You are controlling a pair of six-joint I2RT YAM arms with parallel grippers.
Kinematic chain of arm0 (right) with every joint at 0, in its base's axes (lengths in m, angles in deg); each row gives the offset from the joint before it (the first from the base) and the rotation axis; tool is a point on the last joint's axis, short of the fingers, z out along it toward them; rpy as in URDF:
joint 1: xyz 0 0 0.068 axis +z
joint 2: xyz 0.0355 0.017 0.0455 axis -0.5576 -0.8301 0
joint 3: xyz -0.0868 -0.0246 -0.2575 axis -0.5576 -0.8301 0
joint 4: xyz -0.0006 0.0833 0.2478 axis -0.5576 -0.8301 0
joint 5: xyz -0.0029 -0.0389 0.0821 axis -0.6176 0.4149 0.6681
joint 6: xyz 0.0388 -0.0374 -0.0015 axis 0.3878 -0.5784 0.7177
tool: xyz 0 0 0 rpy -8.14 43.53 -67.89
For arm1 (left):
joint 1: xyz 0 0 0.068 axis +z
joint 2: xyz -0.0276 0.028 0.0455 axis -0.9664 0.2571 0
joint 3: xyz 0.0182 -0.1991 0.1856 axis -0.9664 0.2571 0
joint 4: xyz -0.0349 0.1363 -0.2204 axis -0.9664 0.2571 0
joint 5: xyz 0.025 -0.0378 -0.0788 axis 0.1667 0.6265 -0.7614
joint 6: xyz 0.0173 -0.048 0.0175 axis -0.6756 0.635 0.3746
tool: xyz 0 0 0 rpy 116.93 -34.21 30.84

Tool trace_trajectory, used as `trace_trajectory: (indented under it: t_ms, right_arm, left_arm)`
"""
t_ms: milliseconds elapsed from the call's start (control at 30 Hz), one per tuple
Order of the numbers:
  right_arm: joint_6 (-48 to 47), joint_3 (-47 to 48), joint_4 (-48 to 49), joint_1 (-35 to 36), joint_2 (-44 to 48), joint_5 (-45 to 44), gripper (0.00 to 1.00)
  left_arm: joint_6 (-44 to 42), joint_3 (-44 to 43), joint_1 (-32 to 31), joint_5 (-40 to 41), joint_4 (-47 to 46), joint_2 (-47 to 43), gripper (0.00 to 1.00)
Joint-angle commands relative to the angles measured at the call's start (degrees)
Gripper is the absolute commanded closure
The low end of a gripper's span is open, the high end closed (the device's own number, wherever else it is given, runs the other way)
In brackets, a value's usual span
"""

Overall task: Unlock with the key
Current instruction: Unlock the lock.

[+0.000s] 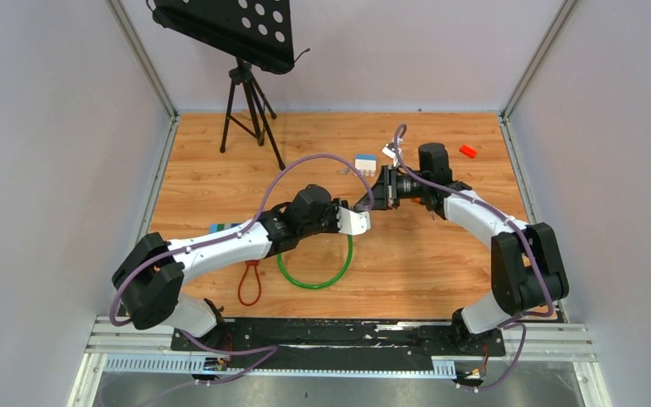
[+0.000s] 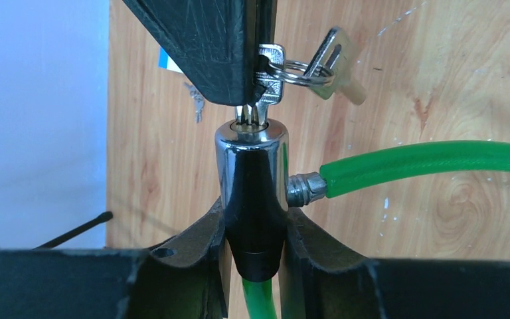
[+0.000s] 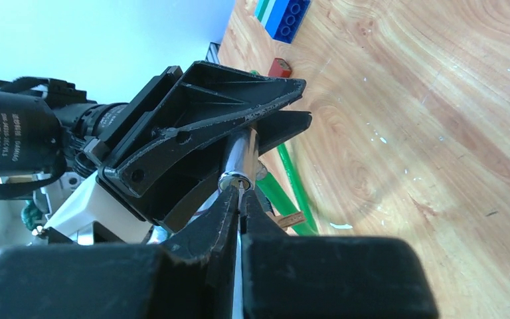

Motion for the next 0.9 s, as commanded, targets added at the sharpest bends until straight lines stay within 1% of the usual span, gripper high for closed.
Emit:
trace_trajectory:
  t_ms: [0,67,133,167,233,367,400,500,567,667,767,867]
  right_arm:
    - [8.2,0.1,6.9,1.1,0.8,5.2,0.92]
    - [1.3,3.1,-0.2,1.1,1.4,5.4,0.79]
    - [-9.3,6.9,-10.9,0.9,2.2,4.8,0.57]
    - [-14.3,8.4,-15.2,0.8,2.7,4.0,0.49]
    - [-22.6,9.4,-20.1,0.0,4.6,2.3,0.4]
    - [-33.3,6.8,-22.3,-2.6,11.4,-0.4,0.38]
    - [-38.2,6.5,-23.8,-2.8,13.6,-1.4,0.38]
    - [-51.1,6.4,-31.1,-2.8,19.9,-4.6,0.39]
    - [-59.5,7.9,-37.0,-2.8,21.9,-5.5,0.41]
    - [-70.2,8.2,-42.1,-2.3,25.1,-5.5,0.42]
    - [-76.7,8.0,-43.8,-1.3,27.9,-6.4,0.42]
    - [-79.2,6.7,-42.2,0.9,30.5,-9.0,0.42]
  left_arm:
    - [-2.2,-1.2,-0.3,4.2,-8.3,-4.2,1.0]
    - [-2.7,-1.2,-0.4,1.5,-5.9,-5.2,1.0]
    - [-2.5,-1.3,-0.2,-1.7,-3.3,-6.3,1.0]
    - [-2.3,-1.4,-0.2,-3.5,-1.7,-6.7,1.0]
    - [-2.1,-1.9,-0.1,-7.3,1.0,-7.3,1.0]
    - [-1.6,-3.5,1.1,-13.9,5.6,-7.9,1.0]
    - [-1.5,-3.9,1.5,-15.6,6.6,-8.1,1.0]
    - [-1.7,-5.3,3.1,-22.0,10.3,-8.4,1.0]
    - [-2.3,-6.4,3.9,-25.4,12.6,-8.2,1.0]
    - [-2.8,-7.7,4.6,-29.5,15.3,-7.7,1.0]
    - [-3.0,-8.9,5.0,-33.5,17.5,-6.9,1.0]
    - [-3.3,-10.0,5.1,-37.2,19.5,-6.2,1.0]
